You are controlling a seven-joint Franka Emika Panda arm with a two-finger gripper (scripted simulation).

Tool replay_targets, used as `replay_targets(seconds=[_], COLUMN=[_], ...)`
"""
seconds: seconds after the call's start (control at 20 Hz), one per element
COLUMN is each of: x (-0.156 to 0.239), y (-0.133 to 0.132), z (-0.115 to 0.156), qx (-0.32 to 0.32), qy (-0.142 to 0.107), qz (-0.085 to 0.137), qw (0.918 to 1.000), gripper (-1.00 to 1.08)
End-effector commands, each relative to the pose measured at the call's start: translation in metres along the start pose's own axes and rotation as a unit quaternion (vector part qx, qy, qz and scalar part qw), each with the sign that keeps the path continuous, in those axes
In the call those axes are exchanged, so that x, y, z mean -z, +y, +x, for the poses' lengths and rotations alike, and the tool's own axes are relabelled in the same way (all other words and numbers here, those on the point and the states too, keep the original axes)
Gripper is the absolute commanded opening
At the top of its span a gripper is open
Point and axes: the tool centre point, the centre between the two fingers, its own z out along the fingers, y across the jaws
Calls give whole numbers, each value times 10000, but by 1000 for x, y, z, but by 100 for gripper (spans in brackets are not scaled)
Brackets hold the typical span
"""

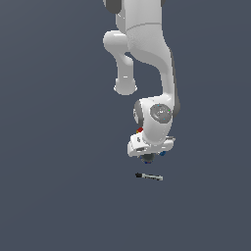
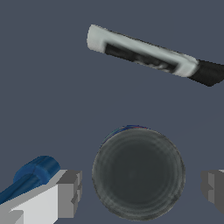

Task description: Pick up a designated object from a clutter of objects.

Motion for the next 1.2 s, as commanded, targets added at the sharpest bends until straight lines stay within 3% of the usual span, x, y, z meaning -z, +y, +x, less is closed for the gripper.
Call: replay_targets(seconds=[0.0,0.35,0.4,0.85,0.9,1.15], x=[-13,-27,-27,-27,-10,-4], y=[0,0,0,0,-2,-1], z=[-1,0,0,0,13,11], qx=[3,2,2,2,9,10], qy=[-1,1,1,1,171,169], qz=[1,1,1,1,7,7], qw=[10000,10000,10000,10000,9999,9999], gripper=[100,100,-100,-100,-100,-100])
